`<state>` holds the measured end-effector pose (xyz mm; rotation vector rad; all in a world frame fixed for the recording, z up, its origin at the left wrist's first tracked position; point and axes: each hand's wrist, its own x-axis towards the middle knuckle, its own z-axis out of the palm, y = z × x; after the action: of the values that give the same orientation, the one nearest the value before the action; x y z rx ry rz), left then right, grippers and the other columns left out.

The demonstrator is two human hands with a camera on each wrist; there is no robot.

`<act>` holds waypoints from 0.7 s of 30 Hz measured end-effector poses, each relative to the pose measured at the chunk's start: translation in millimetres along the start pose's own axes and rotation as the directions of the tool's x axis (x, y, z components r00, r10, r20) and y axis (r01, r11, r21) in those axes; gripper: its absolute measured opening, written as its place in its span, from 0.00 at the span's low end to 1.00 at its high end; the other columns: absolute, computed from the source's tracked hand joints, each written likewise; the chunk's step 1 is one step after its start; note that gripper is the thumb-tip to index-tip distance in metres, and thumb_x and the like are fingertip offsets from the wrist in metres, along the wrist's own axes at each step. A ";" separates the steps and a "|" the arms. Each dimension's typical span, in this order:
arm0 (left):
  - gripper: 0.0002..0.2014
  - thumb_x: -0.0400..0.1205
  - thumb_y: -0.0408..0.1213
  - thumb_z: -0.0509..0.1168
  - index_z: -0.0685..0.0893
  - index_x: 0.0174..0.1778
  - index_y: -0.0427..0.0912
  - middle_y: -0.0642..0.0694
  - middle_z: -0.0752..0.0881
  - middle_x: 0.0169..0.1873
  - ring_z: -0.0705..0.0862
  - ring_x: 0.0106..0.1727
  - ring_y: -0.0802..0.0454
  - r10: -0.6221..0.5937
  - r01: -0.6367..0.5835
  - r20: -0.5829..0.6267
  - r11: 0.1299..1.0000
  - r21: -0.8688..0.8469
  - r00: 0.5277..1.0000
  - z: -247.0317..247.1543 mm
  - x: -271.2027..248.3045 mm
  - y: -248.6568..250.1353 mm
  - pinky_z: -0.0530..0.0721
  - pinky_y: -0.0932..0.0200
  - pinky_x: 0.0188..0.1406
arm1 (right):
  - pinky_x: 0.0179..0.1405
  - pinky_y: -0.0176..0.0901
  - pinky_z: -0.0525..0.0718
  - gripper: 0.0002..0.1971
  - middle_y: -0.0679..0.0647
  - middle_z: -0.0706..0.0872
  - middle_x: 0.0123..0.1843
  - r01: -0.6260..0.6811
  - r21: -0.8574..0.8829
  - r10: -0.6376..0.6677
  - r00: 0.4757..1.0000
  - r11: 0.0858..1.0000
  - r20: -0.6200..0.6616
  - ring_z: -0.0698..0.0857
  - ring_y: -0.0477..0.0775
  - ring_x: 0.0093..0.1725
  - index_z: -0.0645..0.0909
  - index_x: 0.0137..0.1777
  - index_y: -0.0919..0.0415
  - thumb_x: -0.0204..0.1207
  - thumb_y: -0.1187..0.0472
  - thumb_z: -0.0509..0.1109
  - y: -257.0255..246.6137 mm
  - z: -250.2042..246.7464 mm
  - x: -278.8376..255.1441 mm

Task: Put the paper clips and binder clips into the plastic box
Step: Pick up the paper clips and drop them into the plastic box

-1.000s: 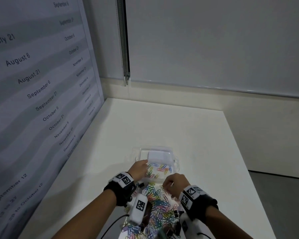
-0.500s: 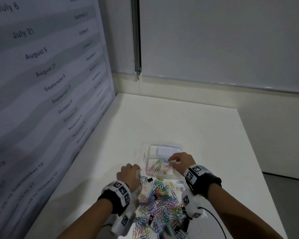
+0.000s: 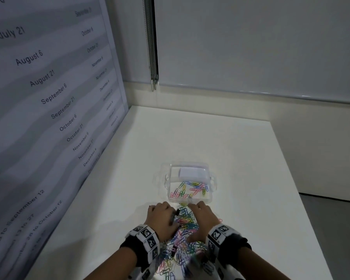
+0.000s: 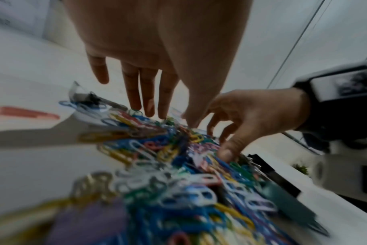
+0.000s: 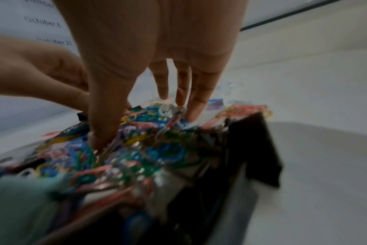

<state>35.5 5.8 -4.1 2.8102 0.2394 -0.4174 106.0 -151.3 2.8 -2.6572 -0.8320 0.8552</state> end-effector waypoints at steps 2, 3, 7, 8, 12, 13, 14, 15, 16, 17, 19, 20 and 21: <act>0.28 0.74 0.59 0.63 0.73 0.70 0.53 0.50 0.76 0.64 0.72 0.70 0.50 0.038 -0.037 0.019 0.999 -0.034 0.999 7.7 -8.8 5.8 0.62 0.50 0.72 | 0.67 0.43 0.73 0.43 0.56 0.68 0.69 0.019 0.049 -0.017 0.999 0.999 -0.029 0.71 0.55 0.68 0.65 0.74 0.54 0.59 0.49 0.80 -1.3 7.7 -0.3; 0.32 0.72 0.59 0.65 0.71 0.71 0.53 0.50 0.75 0.64 0.71 0.70 0.50 0.047 -0.045 0.031 0.998 -0.036 0.998 11.4 -11.6 6.9 0.63 0.50 0.72 | 0.62 0.41 0.74 0.38 0.55 0.70 0.66 0.022 0.081 -0.019 0.999 0.996 -0.041 0.73 0.55 0.66 0.69 0.71 0.55 0.61 0.51 0.79 -1.4 10.3 0.1; 0.30 0.74 0.49 0.69 0.70 0.72 0.48 0.47 0.74 0.65 0.72 0.68 0.49 0.043 -0.038 0.025 0.985 -0.166 0.999 18.0 -13.2 6.0 0.71 0.57 0.66 | 0.41 0.33 0.69 0.17 0.50 0.74 0.50 0.016 0.131 -0.006 0.997 0.991 -0.081 0.76 0.49 0.51 0.79 0.57 0.54 0.68 0.56 0.74 -1.0 11.9 -1.9; 0.28 0.75 0.46 0.69 0.72 0.71 0.47 0.46 0.74 0.64 0.73 0.68 0.49 0.030 -0.025 0.020 0.976 -0.215 0.999 17.1 -12.6 5.7 0.72 0.59 0.65 | 0.41 0.33 0.69 0.15 0.50 0.77 0.49 0.021 0.158 -0.006 0.995 0.987 -0.097 0.75 0.47 0.49 0.82 0.54 0.54 0.68 0.56 0.75 -0.1 11.1 -2.2; 0.18 0.78 0.41 0.68 0.78 0.63 0.44 0.45 0.79 0.60 0.79 0.62 0.48 -0.049 0.055 0.029 0.954 -0.295 0.998 10.9 -8.7 4.3 0.76 0.59 0.60 | 0.44 0.30 0.71 0.10 0.52 0.89 0.51 -0.008 0.245 0.047 0.987 0.970 -0.155 0.80 0.45 0.45 0.87 0.50 0.56 0.70 0.62 0.70 1.8 1.5 -3.4; 0.15 0.78 0.39 0.67 0.81 0.61 0.44 0.44 0.82 0.59 0.80 0.60 0.48 -0.070 0.073 0.022 0.942 -0.328 0.997 9.7 -7.0 3.1 0.77 0.60 0.59 | 0.45 0.29 0.71 0.10 0.52 0.90 0.53 -0.018 0.251 0.061 0.984 0.968 -0.166 0.81 0.45 0.45 0.87 0.51 0.56 0.71 0.62 0.70 2.0 -1.2 -3.4; 0.11 0.79 0.37 0.66 0.83 0.58 0.43 0.44 0.84 0.57 0.82 0.57 0.49 -0.092 0.091 0.016 0.925 -0.370 0.996 9.0 -5.7 1.4 0.78 0.60 0.57 | 0.45 0.28 0.72 0.10 0.53 0.90 0.53 -0.028 0.260 0.076 0.981 0.965 -0.178 0.81 0.45 0.45 0.87 0.51 0.56 0.72 0.63 0.70 2.5 -3.5 -3.3; 0.10 0.80 0.34 0.64 0.85 0.55 0.43 0.44 0.86 0.55 0.83 0.54 0.50 -0.112 0.108 0.013 0.904 -0.413 0.994 8.3 -4.9 -0.6 0.79 0.61 0.55 | 0.46 0.29 0.73 0.10 0.53 0.90 0.54 -0.044 0.277 0.099 0.977 0.960 -0.189 0.82 0.46 0.46 0.88 0.51 0.56 0.72 0.63 0.70 3.3 -5.0 -3.2; 0.09 0.81 0.32 0.62 0.86 0.53 0.42 0.43 0.88 0.53 0.84 0.51 0.51 -0.129 0.121 0.014 0.886 -0.448 0.992 8.2 -4.7 -2.5 0.80 0.61 0.54 | 0.46 0.30 0.74 0.10 0.53 0.90 0.54 -0.059 0.296 0.122 0.973 0.953 -0.198 0.84 0.47 0.48 0.88 0.51 0.56 0.72 0.64 0.69 3.8 -5.9 -3.1; 0.09 0.81 0.32 0.62 0.87 0.52 0.42 0.43 0.88 0.51 0.83 0.49 0.52 -0.141 0.132 0.016 0.870 -0.476 0.990 8.3 -4.8 -4.4 0.80 0.62 0.53 | 0.48 0.31 0.75 0.11 0.53 0.89 0.55 -0.068 0.308 0.136 0.969 0.949 -0.206 0.85 0.49 0.51 0.87 0.52 0.56 0.72 0.64 0.69 4.6 -5.9 -3.3; 0.10 0.81 0.31 0.61 0.87 0.51 0.41 0.44 0.87 0.47 0.82 0.47 0.53 -0.163 0.146 0.014 0.840 -0.523 0.987 8.3 -5.2 -8.2 0.79 0.64 0.51 | 0.53 0.33 0.75 0.14 0.53 0.87 0.58 -0.061 0.276 0.117 0.975 0.959 -0.189 0.83 0.50 0.54 0.84 0.57 0.54 0.71 0.61 0.71 4.8 -3.5 -3.6; 0.10 0.81 0.30 0.61 0.87 0.51 0.41 0.45 0.86 0.45 0.82 0.46 0.53 -0.178 0.155 0.011 0.823 -0.547 0.984 8.0 -5.5 -9.6 0.78 0.65 0.49 | 0.55 0.34 0.74 0.18 0.52 0.84 0.61 -0.050 0.239 0.088 0.985 0.970 -0.150 0.81 0.51 0.55 0.81 0.60 0.53 0.69 0.58 0.73 4.3 -1.3 -3.9; 0.11 0.81 0.30 0.61 0.88 0.51 0.41 0.46 0.85 0.42 0.82 0.46 0.53 -0.193 0.162 0.007 0.806 -0.569 0.981 7.9 -5.1 -11.0 0.77 0.67 0.47 | 0.57 0.36 0.74 0.22 0.52 0.81 0.62 -0.043 0.201 0.064 0.993 0.979 -0.096 0.79 0.51 0.56 0.78 0.62 0.52 0.68 0.56 0.75 3.7 1.2 -3.9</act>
<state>26.4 13.1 -12.6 2.2128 0.5455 -0.2553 104.4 -156.5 2.3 -2.5330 -0.6182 0.7644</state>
